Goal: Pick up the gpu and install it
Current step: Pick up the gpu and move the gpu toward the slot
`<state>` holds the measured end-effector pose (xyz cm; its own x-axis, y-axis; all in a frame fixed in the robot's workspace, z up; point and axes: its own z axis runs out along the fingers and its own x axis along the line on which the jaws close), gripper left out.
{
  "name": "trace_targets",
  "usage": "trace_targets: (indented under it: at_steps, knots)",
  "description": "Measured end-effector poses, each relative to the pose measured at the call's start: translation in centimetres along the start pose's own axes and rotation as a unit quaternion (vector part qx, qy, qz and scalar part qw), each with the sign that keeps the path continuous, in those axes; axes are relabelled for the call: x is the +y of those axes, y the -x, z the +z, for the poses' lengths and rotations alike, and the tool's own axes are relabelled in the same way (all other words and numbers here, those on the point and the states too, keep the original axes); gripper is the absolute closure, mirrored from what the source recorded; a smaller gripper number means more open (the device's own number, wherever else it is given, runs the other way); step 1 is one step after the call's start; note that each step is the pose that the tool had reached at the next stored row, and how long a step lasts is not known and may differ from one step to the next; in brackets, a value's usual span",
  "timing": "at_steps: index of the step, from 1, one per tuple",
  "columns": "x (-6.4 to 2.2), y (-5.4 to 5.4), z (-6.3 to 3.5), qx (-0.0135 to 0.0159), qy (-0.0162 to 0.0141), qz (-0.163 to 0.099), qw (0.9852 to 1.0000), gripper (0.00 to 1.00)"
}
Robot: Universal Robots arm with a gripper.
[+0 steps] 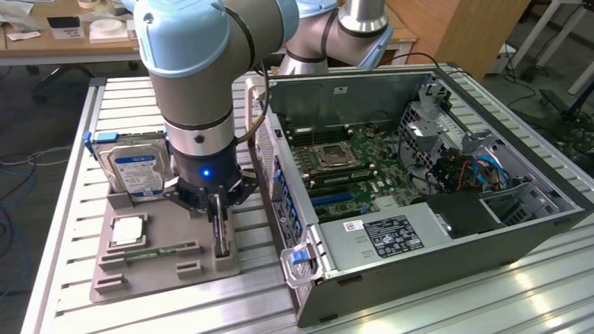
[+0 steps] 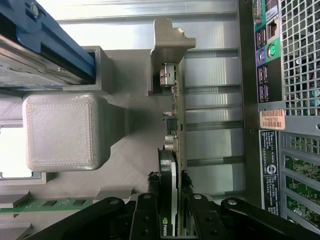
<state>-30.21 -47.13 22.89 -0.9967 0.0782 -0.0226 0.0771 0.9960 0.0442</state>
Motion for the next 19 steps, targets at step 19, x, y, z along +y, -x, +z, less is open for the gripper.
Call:
trace_targets:
  at_steps: [19]
  knots:
    - [0.03, 0.01, -0.62, -0.0001, 0.0000, 0.000, 1.0000, 0.73]
